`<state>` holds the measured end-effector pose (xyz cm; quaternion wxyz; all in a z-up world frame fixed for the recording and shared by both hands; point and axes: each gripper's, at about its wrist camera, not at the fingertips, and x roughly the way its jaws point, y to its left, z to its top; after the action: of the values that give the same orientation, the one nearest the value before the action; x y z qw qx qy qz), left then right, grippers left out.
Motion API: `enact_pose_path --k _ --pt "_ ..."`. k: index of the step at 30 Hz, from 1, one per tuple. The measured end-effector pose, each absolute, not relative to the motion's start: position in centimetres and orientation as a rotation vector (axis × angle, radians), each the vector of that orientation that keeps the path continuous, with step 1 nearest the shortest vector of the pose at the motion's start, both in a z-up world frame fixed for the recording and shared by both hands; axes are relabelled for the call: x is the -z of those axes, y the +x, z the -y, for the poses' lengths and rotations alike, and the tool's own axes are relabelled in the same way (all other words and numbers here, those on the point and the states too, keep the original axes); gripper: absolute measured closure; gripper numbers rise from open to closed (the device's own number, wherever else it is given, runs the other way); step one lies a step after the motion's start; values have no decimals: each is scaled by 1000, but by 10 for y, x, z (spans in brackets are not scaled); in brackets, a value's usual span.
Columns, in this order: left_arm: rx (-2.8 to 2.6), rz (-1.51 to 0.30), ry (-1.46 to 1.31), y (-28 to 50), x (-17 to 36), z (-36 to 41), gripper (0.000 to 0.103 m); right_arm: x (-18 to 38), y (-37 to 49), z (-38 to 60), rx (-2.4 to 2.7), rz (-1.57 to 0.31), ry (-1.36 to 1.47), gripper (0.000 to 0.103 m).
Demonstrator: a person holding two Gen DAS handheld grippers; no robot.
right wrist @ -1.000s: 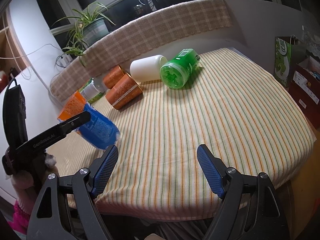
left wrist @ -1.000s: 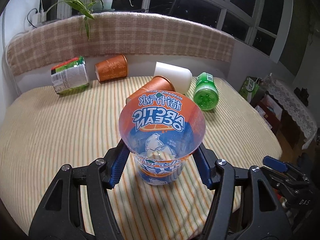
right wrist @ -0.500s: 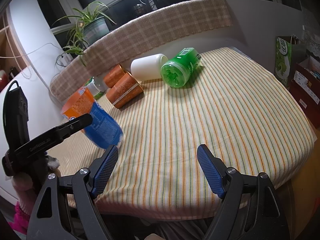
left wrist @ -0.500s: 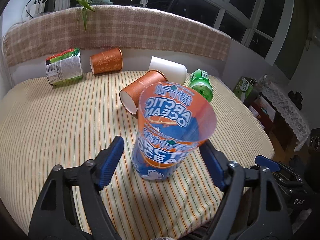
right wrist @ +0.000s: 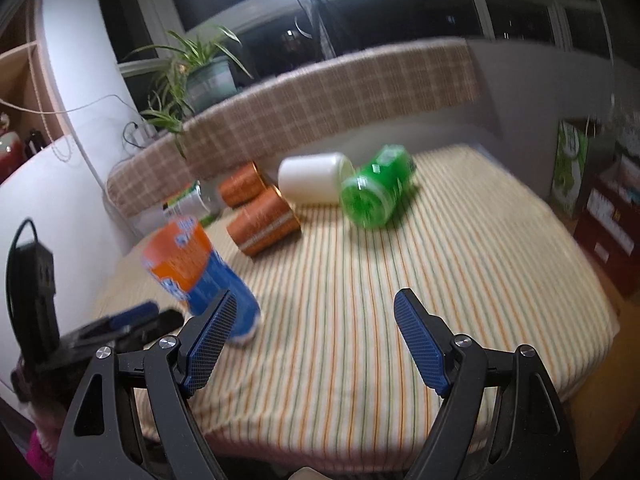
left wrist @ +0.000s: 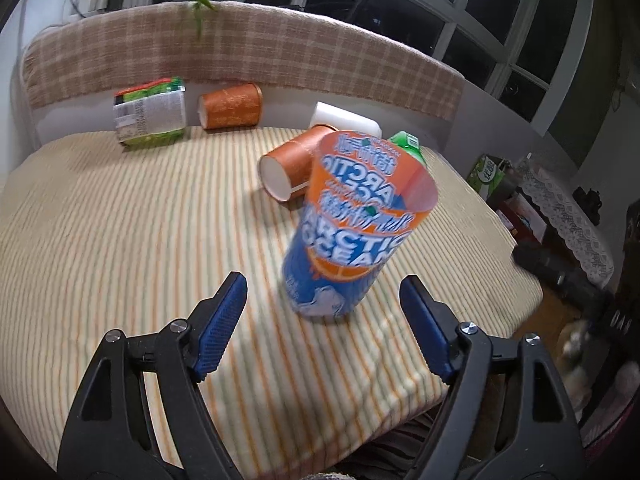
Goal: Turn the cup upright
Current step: 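Lower the bottle with the left tool onto the table, then open the left tool and release the standing bottle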
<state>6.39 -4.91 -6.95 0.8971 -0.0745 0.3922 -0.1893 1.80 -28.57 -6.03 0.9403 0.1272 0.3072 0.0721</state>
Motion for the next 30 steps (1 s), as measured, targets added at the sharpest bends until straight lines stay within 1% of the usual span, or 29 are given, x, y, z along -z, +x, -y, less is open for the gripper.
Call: enact_pose_path --k 8,16,19,23,25,27,29,30 --pt "277 -716 -187 47 52 15 22 33 22 271 -110 -503 166 22" --pt "154 -569 -173 30 26 -7 21 14 21 256 -81 -407 87 22" --pt "122 -509 -157 23 15 -10 14 9 21 254 -73 -385 73 21" --pt "88 -437 -129 14 2 -10 8 5 20 252 -51 -353 61 21" --pt "74 -408 -114 9 -2 -9 1 4 20 251 -37 -338 51 20" --pt "53 -372 -93 5 -5 -7 1 4 19 250 -30 -330 45 17" --pt "38 -355 -79 3 -8 -5 1 4 18 250 -23 -320 43 3" --pt "32 -351 -77 2 -9 -4 0 3 16 251 -16 -310 45 2"
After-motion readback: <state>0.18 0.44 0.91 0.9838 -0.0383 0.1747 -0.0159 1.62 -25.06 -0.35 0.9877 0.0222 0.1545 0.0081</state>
